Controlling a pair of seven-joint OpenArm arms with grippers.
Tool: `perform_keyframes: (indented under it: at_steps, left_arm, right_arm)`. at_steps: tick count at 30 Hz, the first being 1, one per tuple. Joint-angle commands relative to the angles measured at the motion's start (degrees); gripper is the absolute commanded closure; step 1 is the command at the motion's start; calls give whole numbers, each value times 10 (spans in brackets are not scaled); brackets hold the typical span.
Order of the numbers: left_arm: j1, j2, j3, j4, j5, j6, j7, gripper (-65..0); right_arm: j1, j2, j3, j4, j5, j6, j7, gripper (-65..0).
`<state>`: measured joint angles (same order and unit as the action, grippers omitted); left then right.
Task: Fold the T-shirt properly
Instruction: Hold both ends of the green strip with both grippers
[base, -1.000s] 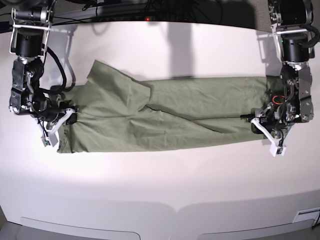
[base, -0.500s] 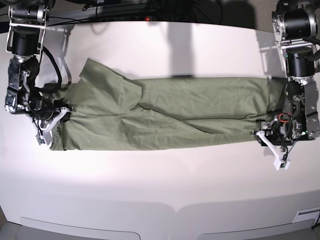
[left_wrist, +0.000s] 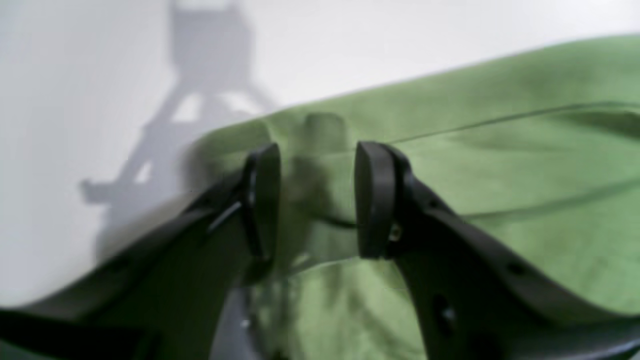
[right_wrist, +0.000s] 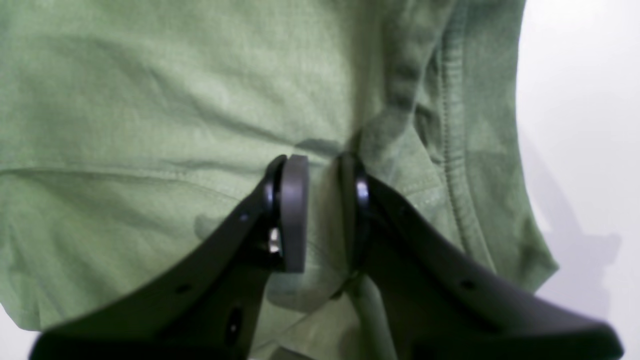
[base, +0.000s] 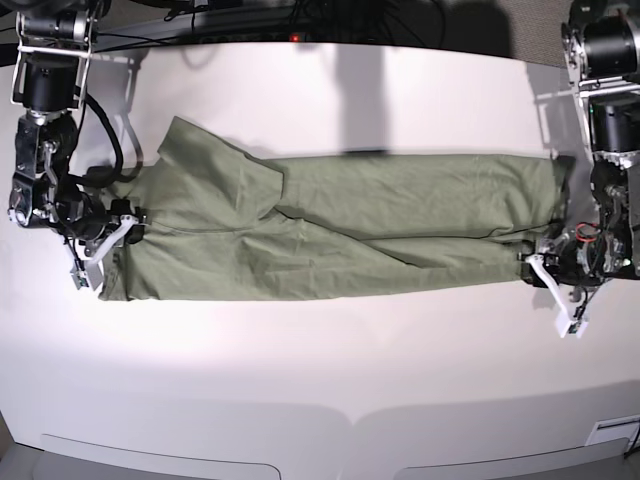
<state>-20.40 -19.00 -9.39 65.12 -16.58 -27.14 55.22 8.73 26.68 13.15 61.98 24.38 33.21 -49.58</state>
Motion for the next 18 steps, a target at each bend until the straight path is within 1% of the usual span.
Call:
perform_keyframes:
  at_steps: [1,3,6,9,16,18]
  left_arm:
    - [-9,-8,-3,11,-2,-3,-10,-234]
    - [-4,-7,-3,11,-2,-10,-12,-234]
    - [-2,-7,-3,11,7,-12,-13,-234]
    - [-2,-7,-3,11,25,-12,-35,-234]
    - [12,-7,-3,11,16,-12,-36,-234]
    - [24,-7,-3,11,16,-12,-50,-234]
  right_arm:
    - [-2,9,1,-2,-23,-11,-36,-137]
    - [-2,9,1,-2,-23,-11,-40,-137]
    - [-2,9,1,-2,-23,-11,-40,-137]
    - [-2,9,1,-2,-22,-11,-40,-137]
    - [-2,9,1,-2,-14,-11,-45,-137]
    - [-2,9,1,-2,-14,-11,-45,-137]
